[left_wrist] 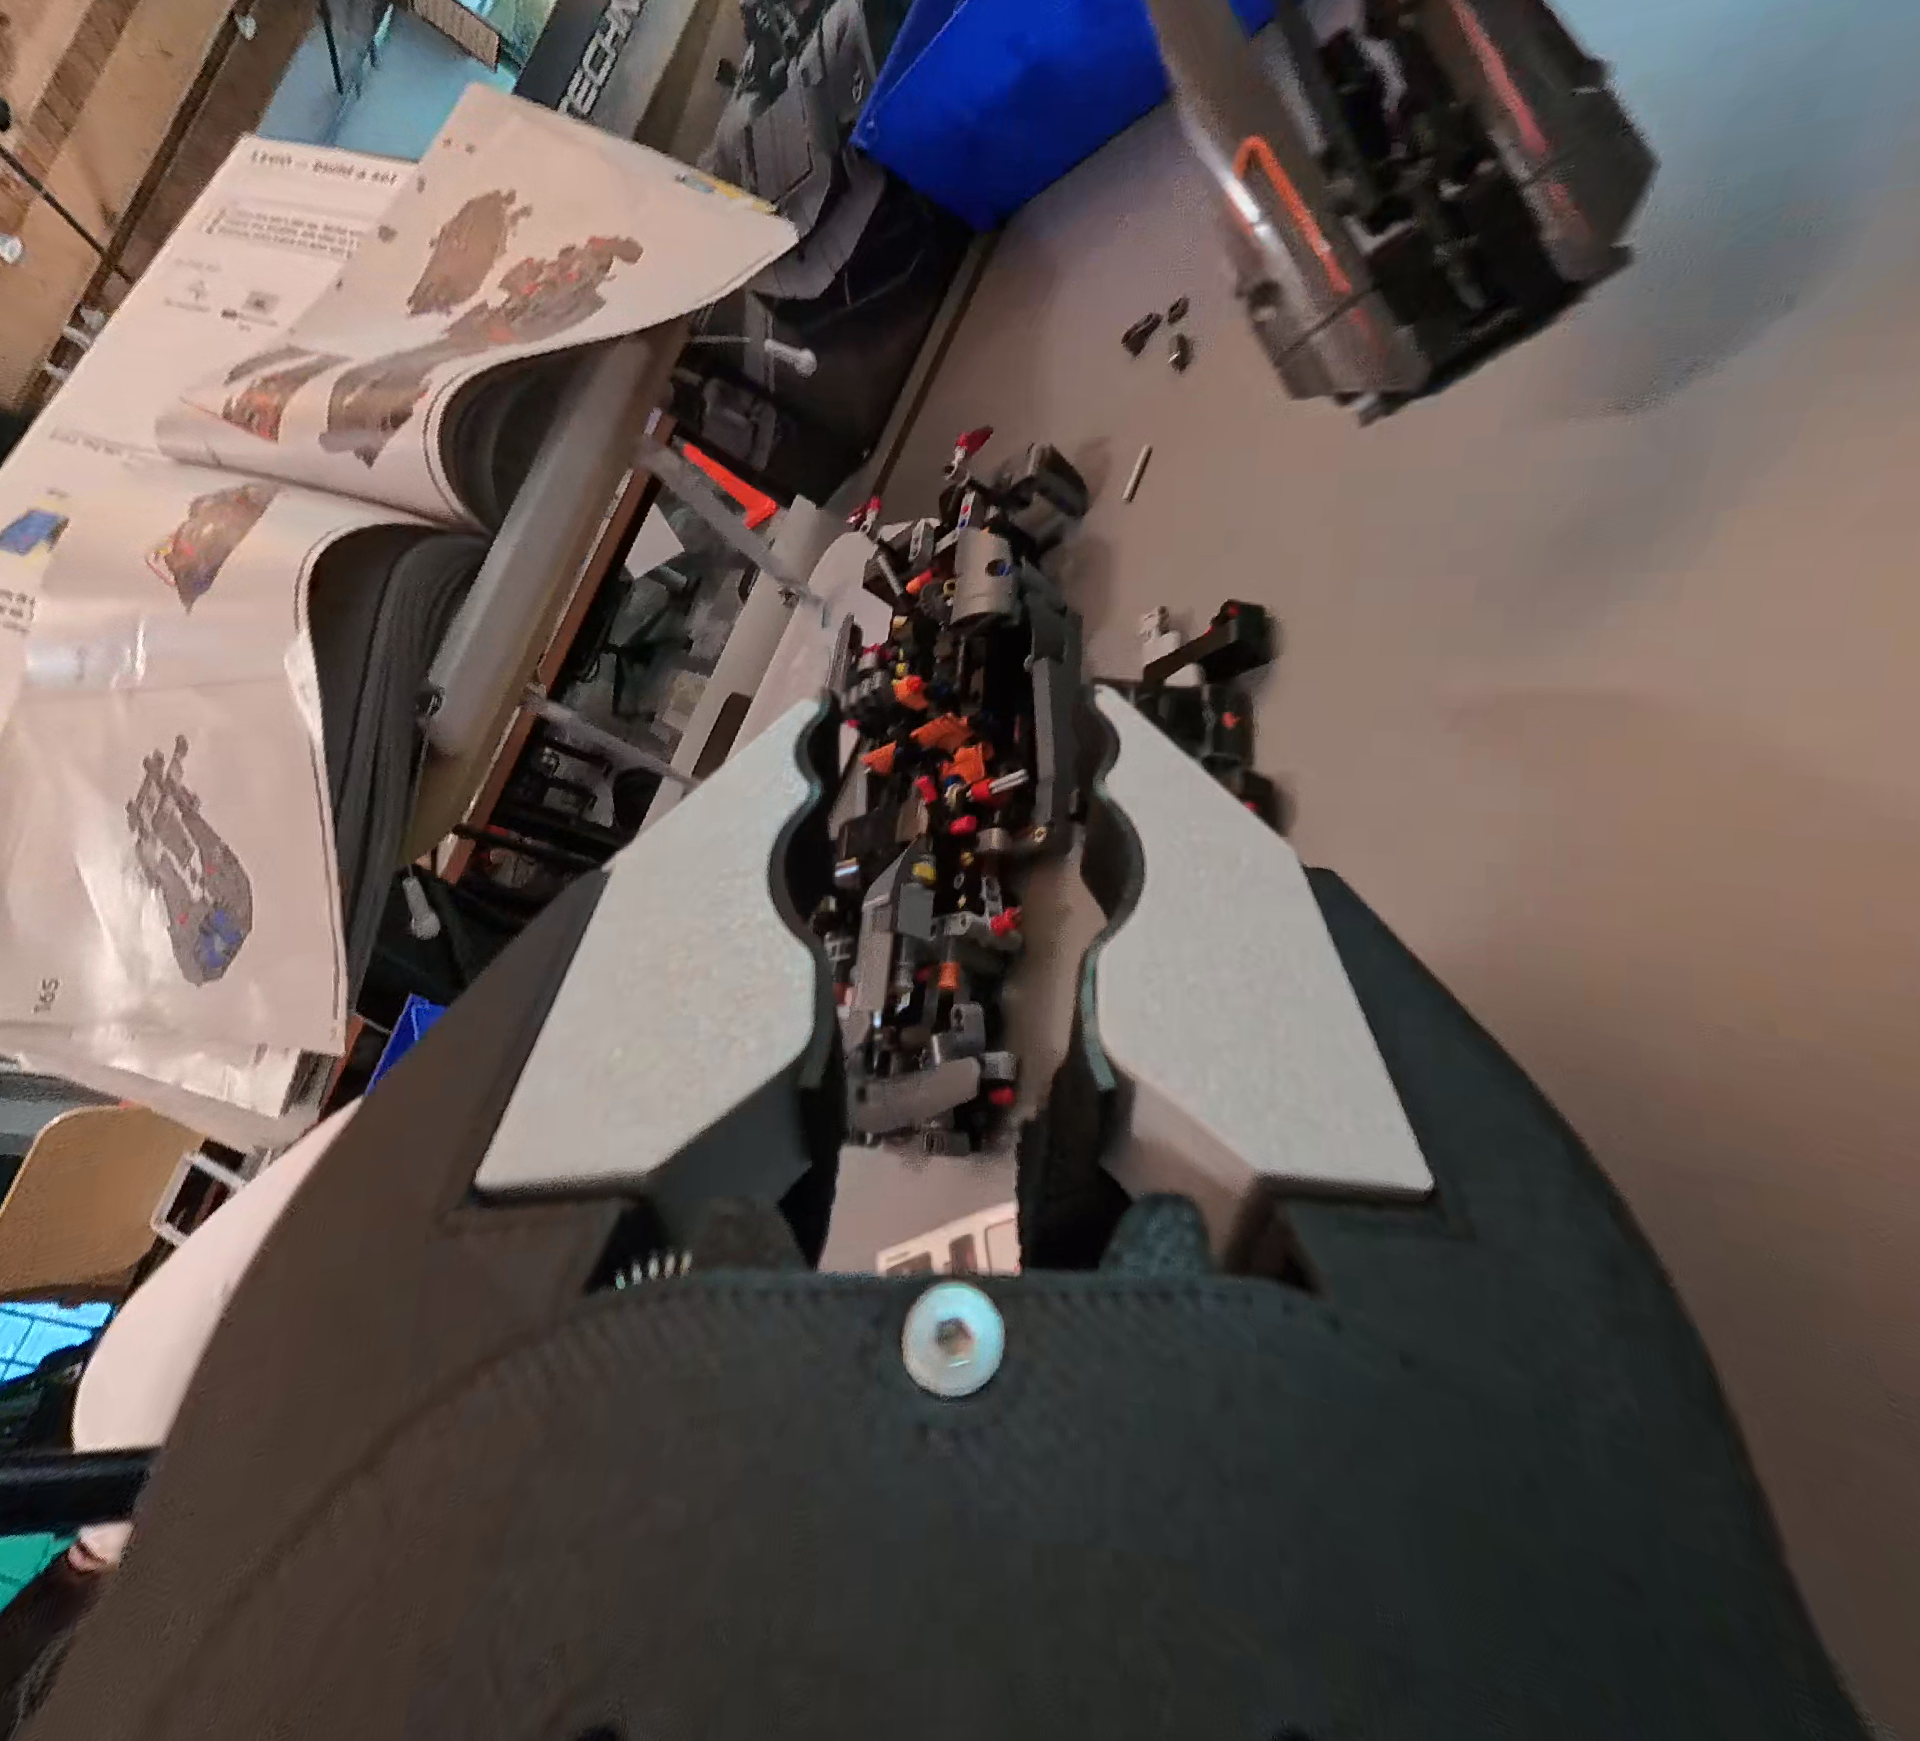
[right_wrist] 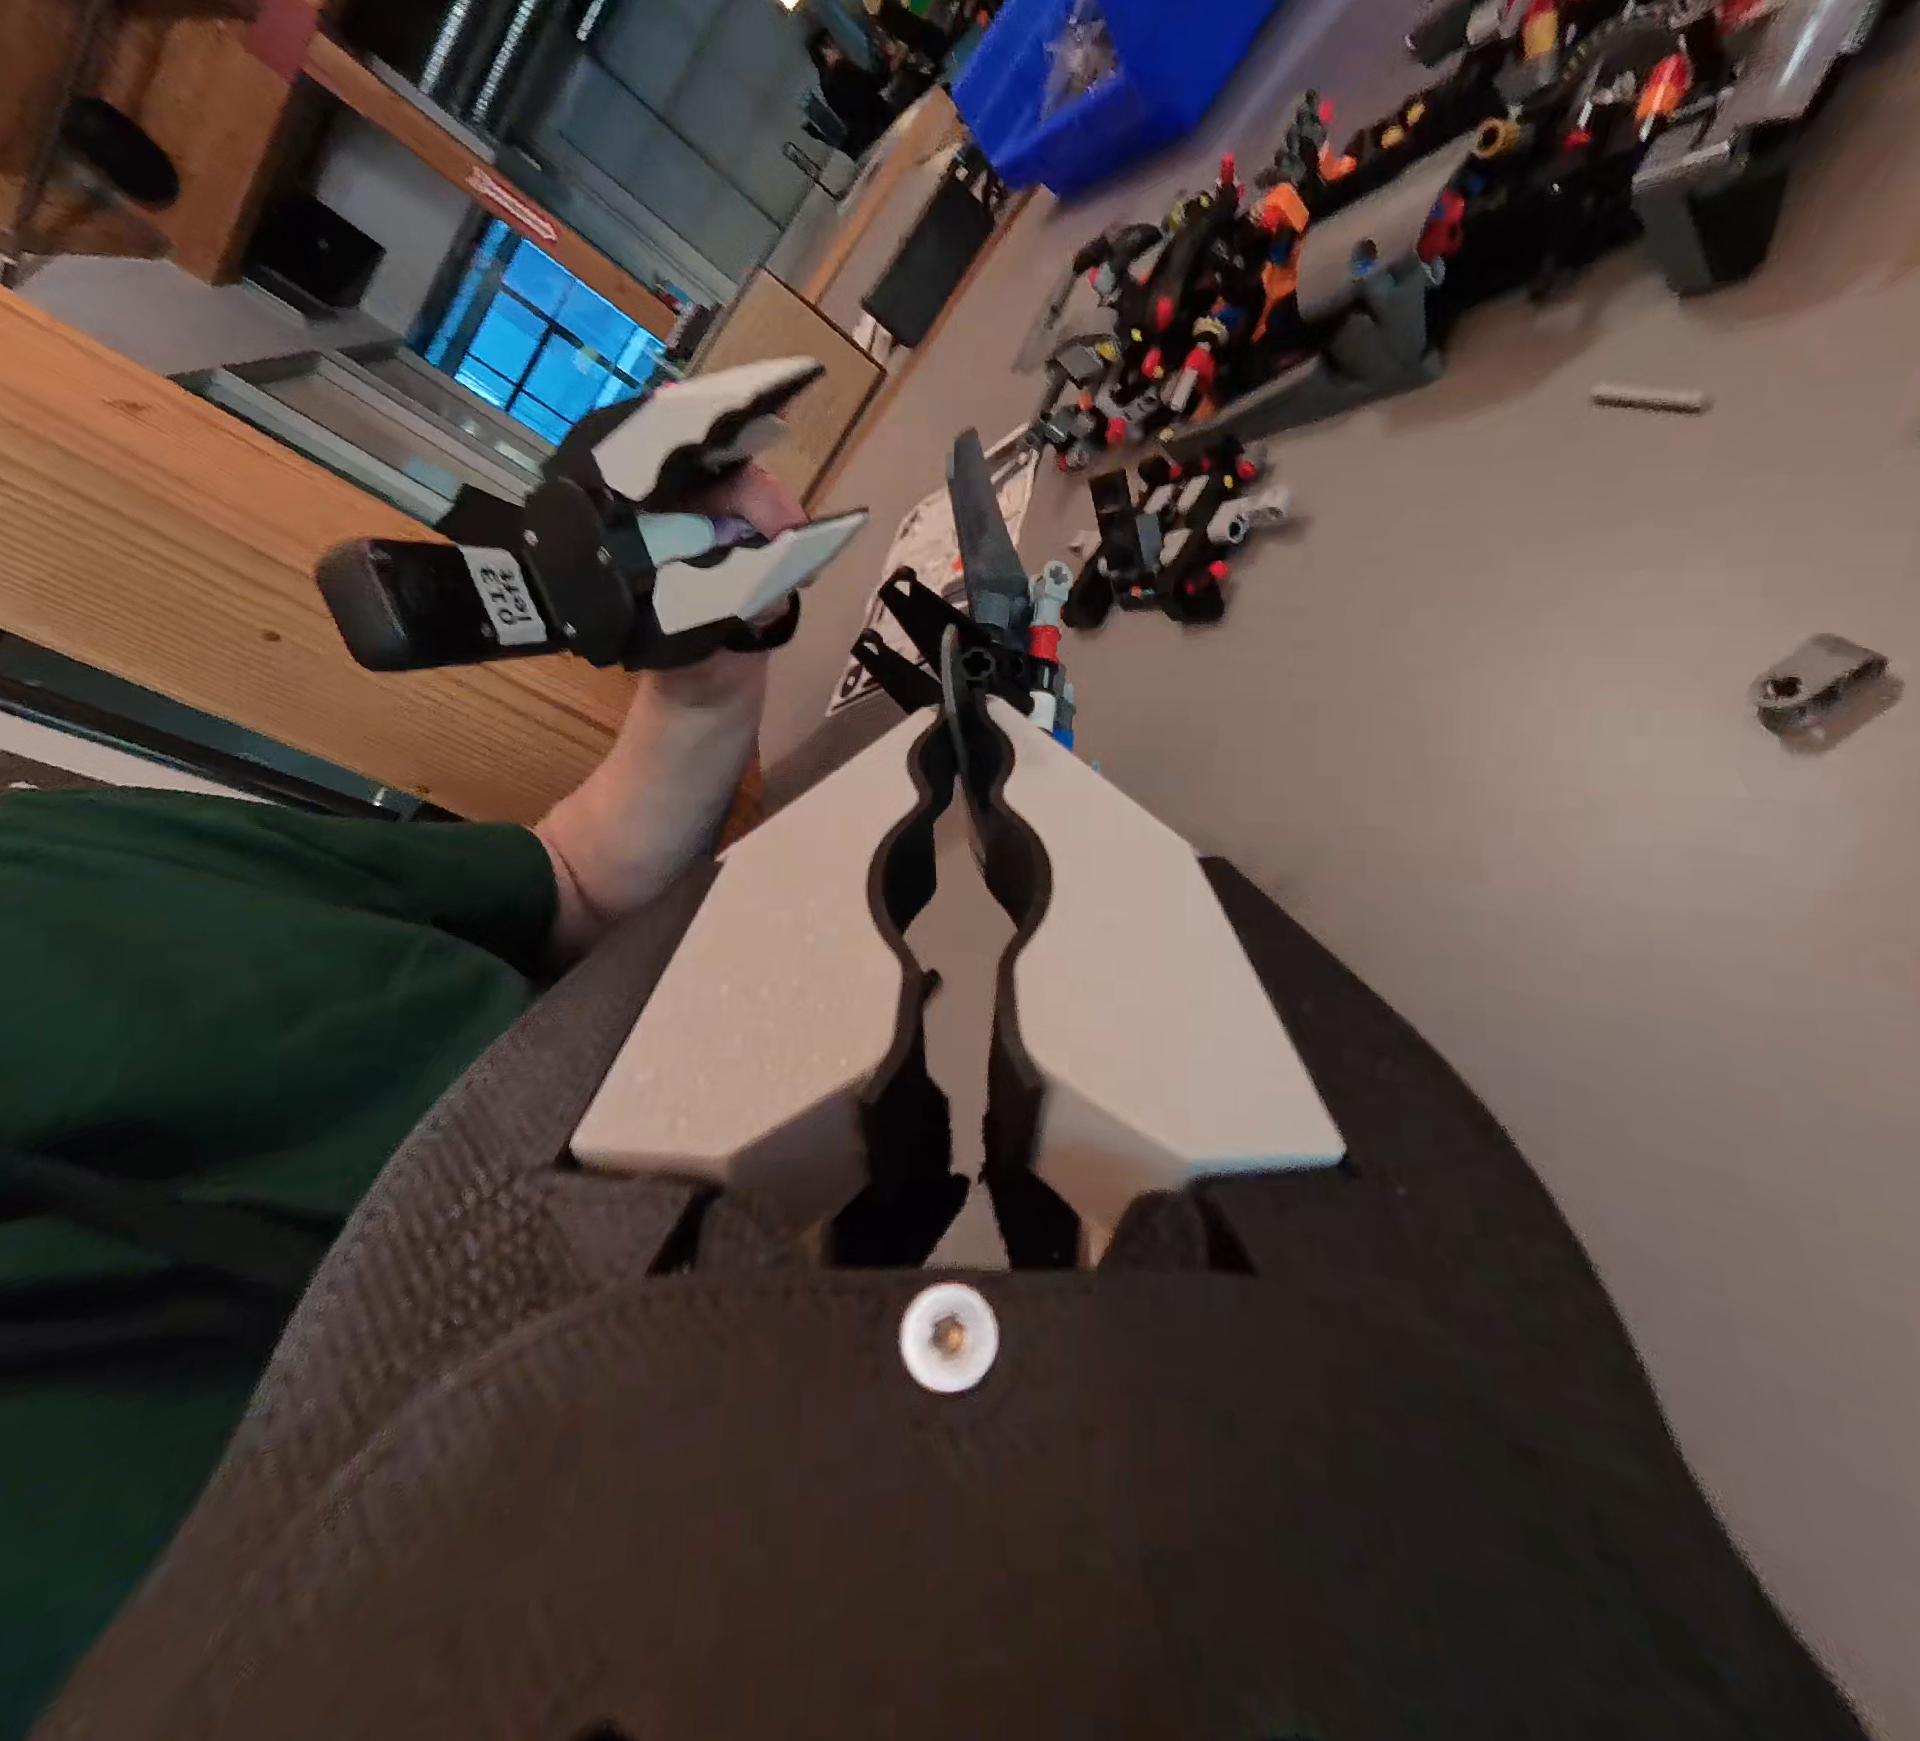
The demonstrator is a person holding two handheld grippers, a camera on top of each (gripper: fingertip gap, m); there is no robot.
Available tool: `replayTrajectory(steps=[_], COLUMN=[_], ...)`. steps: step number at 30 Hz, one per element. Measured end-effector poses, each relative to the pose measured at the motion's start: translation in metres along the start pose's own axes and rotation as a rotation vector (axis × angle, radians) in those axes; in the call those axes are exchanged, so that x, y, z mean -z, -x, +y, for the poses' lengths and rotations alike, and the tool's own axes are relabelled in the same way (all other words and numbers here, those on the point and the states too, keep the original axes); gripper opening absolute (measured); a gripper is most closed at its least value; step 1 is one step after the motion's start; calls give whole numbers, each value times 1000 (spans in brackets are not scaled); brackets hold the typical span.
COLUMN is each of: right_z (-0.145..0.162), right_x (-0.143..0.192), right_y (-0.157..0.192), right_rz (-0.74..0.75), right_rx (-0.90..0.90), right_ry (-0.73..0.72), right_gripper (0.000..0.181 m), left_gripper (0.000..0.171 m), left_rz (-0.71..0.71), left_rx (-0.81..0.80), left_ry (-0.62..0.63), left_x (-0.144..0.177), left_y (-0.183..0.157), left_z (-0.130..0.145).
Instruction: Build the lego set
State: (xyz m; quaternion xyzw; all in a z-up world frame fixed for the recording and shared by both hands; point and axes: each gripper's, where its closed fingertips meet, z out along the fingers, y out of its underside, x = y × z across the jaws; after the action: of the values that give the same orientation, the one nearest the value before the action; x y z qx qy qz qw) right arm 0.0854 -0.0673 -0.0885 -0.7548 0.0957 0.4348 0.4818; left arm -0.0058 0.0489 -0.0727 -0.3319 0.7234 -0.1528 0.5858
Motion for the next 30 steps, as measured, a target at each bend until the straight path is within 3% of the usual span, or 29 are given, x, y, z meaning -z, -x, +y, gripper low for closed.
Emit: replayTrajectory(steps=[6,14,30], right_z=[17,12,18], right_x=[-6,-2,19], right_y=[-25,-39,-66], right_rz=[115,179,396], right_rx=[-11,-9,95], right_ry=[78,56,123], right_gripper=[0,3,44], left_gripper=[49,90,87], left_rz=[-17,-26,-48], left_rx=[69,364,437], left_ry=[58,-2,19], left_x=[-8,-22,-32], left_y=[29,69,69], left_z=[32,54,75])
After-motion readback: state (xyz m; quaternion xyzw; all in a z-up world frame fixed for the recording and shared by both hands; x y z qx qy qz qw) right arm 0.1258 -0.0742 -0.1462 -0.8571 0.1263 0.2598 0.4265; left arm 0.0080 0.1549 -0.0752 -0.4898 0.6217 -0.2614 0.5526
